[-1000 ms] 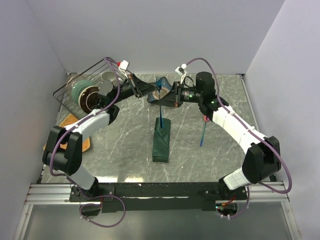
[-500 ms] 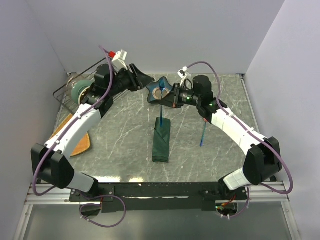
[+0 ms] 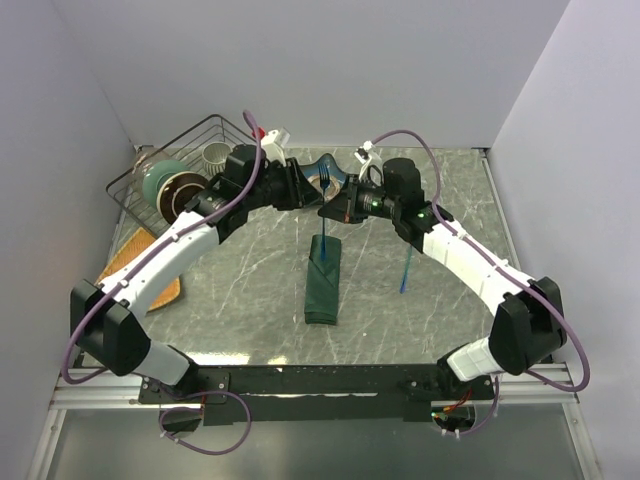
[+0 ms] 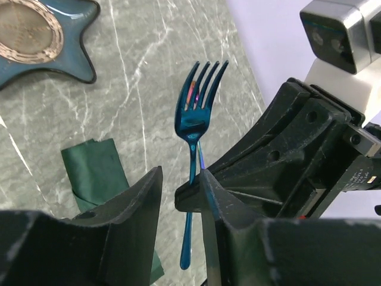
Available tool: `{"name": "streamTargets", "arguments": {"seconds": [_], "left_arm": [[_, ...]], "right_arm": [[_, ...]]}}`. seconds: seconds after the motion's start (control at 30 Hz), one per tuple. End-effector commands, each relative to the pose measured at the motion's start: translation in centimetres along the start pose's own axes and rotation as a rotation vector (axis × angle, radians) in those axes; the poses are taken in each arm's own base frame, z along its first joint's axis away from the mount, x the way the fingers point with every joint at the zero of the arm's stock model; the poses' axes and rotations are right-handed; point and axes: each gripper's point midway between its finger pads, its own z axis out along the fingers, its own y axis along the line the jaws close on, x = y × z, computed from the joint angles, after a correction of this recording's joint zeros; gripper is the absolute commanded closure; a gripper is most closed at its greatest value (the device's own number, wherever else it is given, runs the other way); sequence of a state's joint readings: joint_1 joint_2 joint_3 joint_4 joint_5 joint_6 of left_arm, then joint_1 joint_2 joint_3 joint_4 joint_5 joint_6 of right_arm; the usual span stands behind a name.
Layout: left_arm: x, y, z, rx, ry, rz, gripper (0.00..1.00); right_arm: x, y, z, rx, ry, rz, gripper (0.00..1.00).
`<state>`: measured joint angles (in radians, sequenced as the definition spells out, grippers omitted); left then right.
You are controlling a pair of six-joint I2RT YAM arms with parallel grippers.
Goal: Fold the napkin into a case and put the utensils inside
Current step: Pass from the right arm to the left
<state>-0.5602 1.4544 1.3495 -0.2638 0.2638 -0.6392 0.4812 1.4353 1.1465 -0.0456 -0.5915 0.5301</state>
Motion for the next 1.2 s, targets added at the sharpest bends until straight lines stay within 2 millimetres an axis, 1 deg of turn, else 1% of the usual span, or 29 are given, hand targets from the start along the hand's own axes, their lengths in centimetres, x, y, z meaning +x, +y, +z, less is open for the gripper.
{"name": "streamTargets", "arguments": {"seconds": [0.0,0.1,0.17,0.3,0.37,0.4,0.43,0.5,0.57,0.6,0.63,0.67,0.7,0.73,0.77,0.8,0.83,0.87,0.9,0.93,0.97,1.0,1.03,1.07,1.17], "left_arm": [[-0.9,-1.8,-0.1,0.037,-0.023,0.027,0.63],[-0.5,-2.1,0.3,0.049,-0.010,0.021,0.64],[-0.4,-2.1,0.6,0.055,-0.002,0.017,0.66],[0.0,-2.2,1.1,0.061,0.014,0.008,0.68],[0.1,-2.2,1.3,0.065,0.019,-0.002,0.72],[0.0,-2.3,1.3,0.069,0.019,-0.001,0.74],[0.0,-2.3,1.4,0.069,0.019,-0.003,0.85],[0.0,-2.2,1.4,0.060,0.020,-0.004,0.99],[0.1,-1.8,1.6,0.044,0.029,-0.010,0.99],[0.0,-1.5,1.8,0.022,0.023,-0.009,0.99],[0.1,-1.1,2.1,0.007,0.028,-0.013,0.99],[0.3,-0.6,2.2,-0.017,0.040,-0.012,0.99],[0.1,0.4,2.6,-0.069,0.027,-0.006,0.99],[0.0,1.0,3.3,-0.093,0.031,0.006,0.99],[0.0,1.7,3.7,-0.122,0.034,0.017,0.99],[-0.1,2.7,4.2,-0.171,0.028,0.026,0.99],[0.2,3.8,5.3,-0.212,0.042,0.019,0.99],[0.5,4.5,5.9,-0.239,0.057,0.019,0.99],[1.3,5.5,6.2,-0.275,0.099,0.030,0.99],[1.1,6.3,7.4,-0.312,0.100,0.029,0.99],[1.3,7.1,7.8,-0.342,0.103,0.029,0.99],[1.5,7.5,8.2,-0.354,0.115,0.025,0.99],[1.7,8.5,9.0,-0.386,0.114,0.037,0.99],[1.8,8.8,9.3,-0.393,0.120,0.049,0.99],[2.6,10.2,10.4,-0.428,0.151,0.070,0.99]], "right_arm": [[-0.9,2.2,-1.2,-0.044,-0.052,-0.057,1.00],[-0.5,2.3,-1.2,-0.051,-0.047,-0.061,1.00],[-0.4,2.7,-1.4,-0.059,-0.048,-0.071,1.00],[-0.2,2.8,-1.5,-0.061,-0.044,-0.076,1.00],[-0.1,2.9,-1.5,-0.065,-0.042,-0.079,1.00],[0.0,2.9,-1.5,-0.064,-0.041,-0.077,1.00],[0.0,2.8,-1.5,-0.062,-0.043,-0.077,1.00],[0.1,2.6,-1.5,-0.056,-0.039,-0.076,1.00],[0.2,2.5,-1.5,-0.050,-0.038,-0.075,1.00],[0.2,2.4,-1.5,-0.047,-0.036,-0.074,0.96],[0.1,2.5,-1.5,-0.051,-0.035,-0.080,0.89],[0.1,2.3,-1.7,-0.043,-0.030,-0.080,0.71],[-0.4,1.7,-2.0,-0.025,-0.042,-0.085,0.61],[-0.6,1.3,-2.3,-0.011,-0.043,-0.086,0.52],[-0.4,0.6,-2.7,0.014,-0.032,-0.085,0.38],[-0.8,-0.6,-3.3,0.045,-0.038,-0.077,0.33],[-0.7,-1.3,-3.8,0.066,-0.034,-0.074,0.25],[0.0,-2.3,-4.5,0.097,-0.017,-0.068,0.23],[0.1,-2.9,-5.0,0.113,-0.012,-0.064,0.22],[-0.1,-4.2,-5.8,0.147,-0.021,-0.052,0.21],[0.4,-4.8,-6.5,0.167,-0.008,-0.050,0.20],[0.5,-5.2,-6.9,0.177,-0.007,-0.046,0.19],[0.2,-6.0,-7.6,0.200,-0.020,-0.039,0.18],[0.5,-6.3,-8.0,0.209,-0.017,-0.040,0.18],[0.2,-7.4,-9.2,0.244,-0.035,-0.028,0.17]]}}
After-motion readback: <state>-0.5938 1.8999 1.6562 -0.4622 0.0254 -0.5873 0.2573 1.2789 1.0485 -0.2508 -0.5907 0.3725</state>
